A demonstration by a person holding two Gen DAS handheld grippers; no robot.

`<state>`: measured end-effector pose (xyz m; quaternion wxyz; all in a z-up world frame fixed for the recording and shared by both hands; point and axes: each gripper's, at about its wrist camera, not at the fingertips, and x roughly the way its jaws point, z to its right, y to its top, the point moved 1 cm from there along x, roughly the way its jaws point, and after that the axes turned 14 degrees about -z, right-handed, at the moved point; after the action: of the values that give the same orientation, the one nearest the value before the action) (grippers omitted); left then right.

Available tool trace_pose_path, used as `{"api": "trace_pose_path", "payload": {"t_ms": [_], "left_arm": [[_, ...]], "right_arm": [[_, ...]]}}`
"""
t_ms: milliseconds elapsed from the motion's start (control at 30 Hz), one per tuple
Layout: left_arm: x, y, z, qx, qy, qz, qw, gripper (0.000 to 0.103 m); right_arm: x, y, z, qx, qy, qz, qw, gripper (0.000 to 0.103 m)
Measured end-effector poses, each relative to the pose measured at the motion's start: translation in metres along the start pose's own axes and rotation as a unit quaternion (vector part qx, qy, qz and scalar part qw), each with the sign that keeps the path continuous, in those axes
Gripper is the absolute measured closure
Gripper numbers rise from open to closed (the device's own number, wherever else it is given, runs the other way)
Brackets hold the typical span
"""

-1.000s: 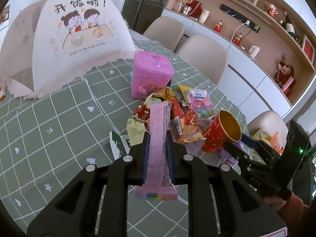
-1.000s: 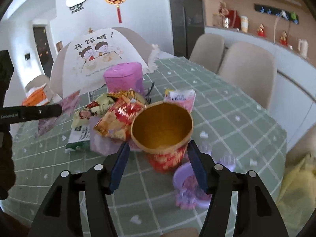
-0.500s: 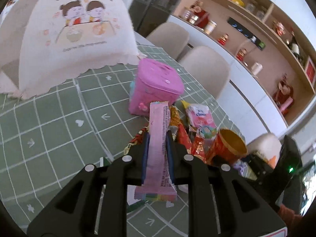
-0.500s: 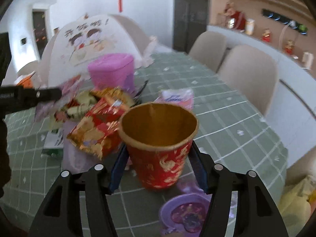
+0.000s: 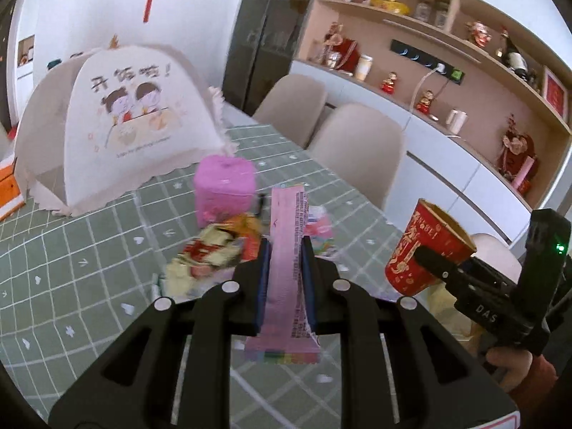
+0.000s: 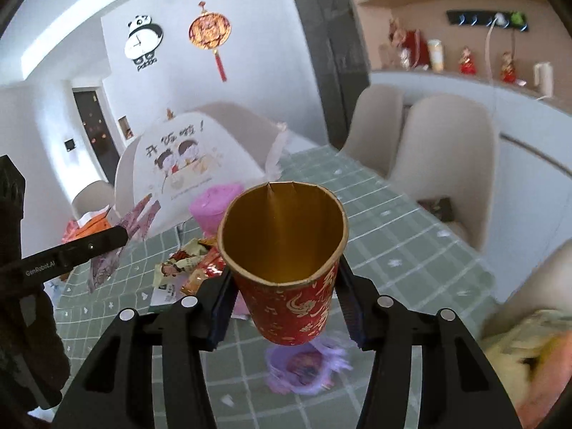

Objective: Collect trash
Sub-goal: 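Grasp the pink snack stick with the left gripper while the right gripper grasps the red cup, then carry the pink stick to the trash bag and open the left gripper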

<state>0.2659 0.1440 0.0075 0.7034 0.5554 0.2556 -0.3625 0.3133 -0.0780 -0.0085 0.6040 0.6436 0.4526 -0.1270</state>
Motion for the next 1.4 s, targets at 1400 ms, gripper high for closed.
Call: {"api": "trace_pose_path", "payload": {"t_ms": [1400], "left_arm": [[0.182, -0.042, 0.358, 0.310, -0.244, -0.194, 0.8981, 0.088]], "right_arm": [[-0.200, -0.163, 0.215, 0.264, -0.299, 0.052, 0.916, 0.054]]}}
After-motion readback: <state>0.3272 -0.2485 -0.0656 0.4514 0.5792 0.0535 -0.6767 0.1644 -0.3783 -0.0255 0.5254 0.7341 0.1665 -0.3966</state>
